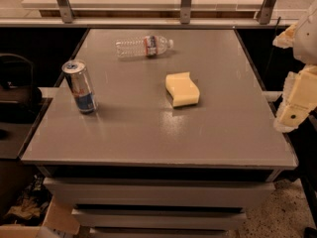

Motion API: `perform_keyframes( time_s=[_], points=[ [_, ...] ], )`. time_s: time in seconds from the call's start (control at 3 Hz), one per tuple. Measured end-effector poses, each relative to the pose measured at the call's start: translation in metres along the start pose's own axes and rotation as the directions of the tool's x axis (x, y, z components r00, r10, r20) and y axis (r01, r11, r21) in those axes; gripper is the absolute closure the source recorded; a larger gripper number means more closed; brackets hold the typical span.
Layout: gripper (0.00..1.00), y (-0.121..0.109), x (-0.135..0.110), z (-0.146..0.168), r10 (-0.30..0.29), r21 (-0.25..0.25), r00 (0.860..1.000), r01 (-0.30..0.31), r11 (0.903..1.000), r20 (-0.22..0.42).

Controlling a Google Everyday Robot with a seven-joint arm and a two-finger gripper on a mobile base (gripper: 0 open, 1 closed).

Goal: Pick redbull can

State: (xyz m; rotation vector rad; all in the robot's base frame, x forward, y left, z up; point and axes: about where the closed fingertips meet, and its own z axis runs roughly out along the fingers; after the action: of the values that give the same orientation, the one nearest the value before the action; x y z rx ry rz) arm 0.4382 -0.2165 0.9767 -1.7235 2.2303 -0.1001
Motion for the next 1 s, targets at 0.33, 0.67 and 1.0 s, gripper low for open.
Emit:
perform_keyframes(
  time_s=[0.33, 0.67, 1.0],
  points=[
    [0.00, -0.001, -0.002, -0.002, 0.002, 0.012, 1.000, -0.003, 0.9999, 0.015],
    [0.00, -0.005, -0.020, 0.002, -0.011, 0.002, 0.996, 0.011, 0.9999, 0.088],
    [0.00, -0.010, -0.055, 0.010, -0.046, -0.014, 0.979, 0.050, 0.9987, 0.199]
  ],
)
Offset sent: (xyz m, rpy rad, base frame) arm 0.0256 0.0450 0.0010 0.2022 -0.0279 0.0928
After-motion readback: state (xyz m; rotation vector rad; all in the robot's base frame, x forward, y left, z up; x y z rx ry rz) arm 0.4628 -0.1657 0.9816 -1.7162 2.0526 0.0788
